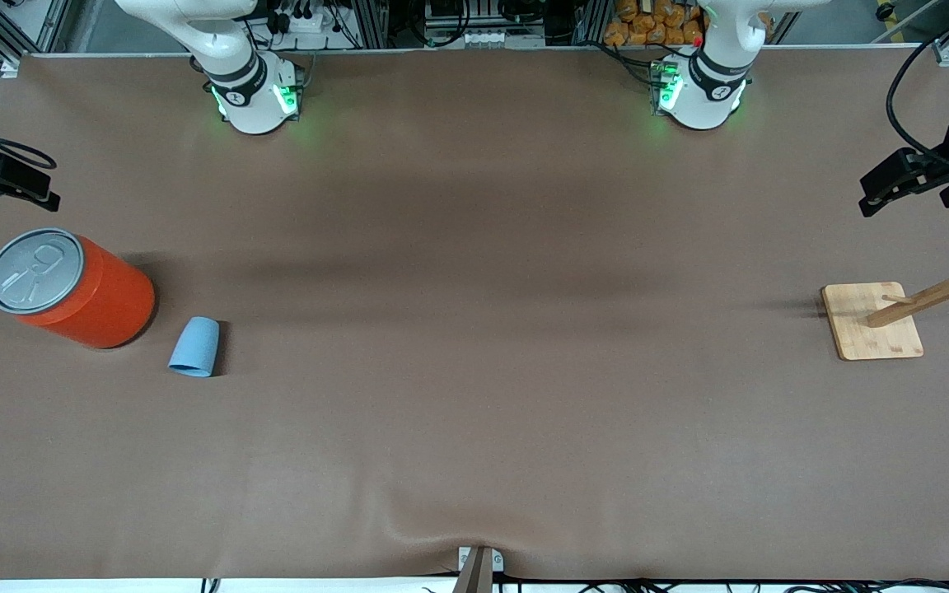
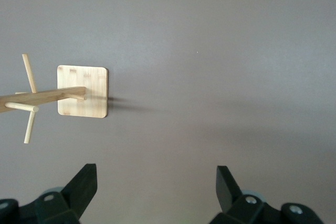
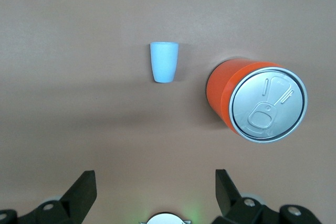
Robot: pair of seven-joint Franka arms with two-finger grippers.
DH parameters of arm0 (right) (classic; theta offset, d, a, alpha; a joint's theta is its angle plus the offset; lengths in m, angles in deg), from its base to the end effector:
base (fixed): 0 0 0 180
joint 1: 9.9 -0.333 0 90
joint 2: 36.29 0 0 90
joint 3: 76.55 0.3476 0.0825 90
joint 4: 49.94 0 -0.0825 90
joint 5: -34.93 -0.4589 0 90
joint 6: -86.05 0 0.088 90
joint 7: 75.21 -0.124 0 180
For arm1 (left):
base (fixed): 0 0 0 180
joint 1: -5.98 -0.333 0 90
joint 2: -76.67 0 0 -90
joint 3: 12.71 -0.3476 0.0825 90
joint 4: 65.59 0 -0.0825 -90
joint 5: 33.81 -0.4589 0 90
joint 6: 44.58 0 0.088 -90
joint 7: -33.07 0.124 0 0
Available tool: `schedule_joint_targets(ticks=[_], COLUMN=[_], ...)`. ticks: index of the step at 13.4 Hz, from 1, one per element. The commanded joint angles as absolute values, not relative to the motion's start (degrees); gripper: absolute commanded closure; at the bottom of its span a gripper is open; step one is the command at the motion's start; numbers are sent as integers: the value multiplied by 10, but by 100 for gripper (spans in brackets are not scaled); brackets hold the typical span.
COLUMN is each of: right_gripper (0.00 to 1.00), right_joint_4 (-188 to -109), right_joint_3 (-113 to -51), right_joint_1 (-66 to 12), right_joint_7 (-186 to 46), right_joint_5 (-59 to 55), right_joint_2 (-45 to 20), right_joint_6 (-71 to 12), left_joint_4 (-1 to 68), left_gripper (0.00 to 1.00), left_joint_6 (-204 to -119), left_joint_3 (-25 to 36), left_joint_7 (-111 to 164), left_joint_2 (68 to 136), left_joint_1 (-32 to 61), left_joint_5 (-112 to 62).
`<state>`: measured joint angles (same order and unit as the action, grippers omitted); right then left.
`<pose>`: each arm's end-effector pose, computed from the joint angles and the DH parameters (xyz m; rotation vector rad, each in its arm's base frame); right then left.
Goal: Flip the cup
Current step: 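Move the right gripper out toward the light blue cup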
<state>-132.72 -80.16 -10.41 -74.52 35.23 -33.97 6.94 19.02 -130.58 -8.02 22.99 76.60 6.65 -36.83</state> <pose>0.6203 -0.0334 0.6659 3.1323 -0.0671 -0.1641 0.6201 -0.0513 0.6850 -3.0896 -0.1341 -0.0500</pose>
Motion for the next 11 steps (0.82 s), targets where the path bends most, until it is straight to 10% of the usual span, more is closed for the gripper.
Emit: schedule_joint_targets(ticks=[1,11], right_gripper=[0,0], right_joint_4=[-1319,-1366], right_joint_3=[-796,-796], right_joint_1=[-100,-103], right_joint_7=[-736,-736], right_joint_5=[362,360], right_joint_2=[-333,-304], right_joint_6=[74,38], left_joint_4=[192,176], left_gripper=[0,0], left_joint_6=[-1292,-1292], left_joint_3=[-75,-82], left_joint_7=[254,259], left_joint_2=[753,754], left_joint_1=[63,61], left_joint_5=[-364,-345])
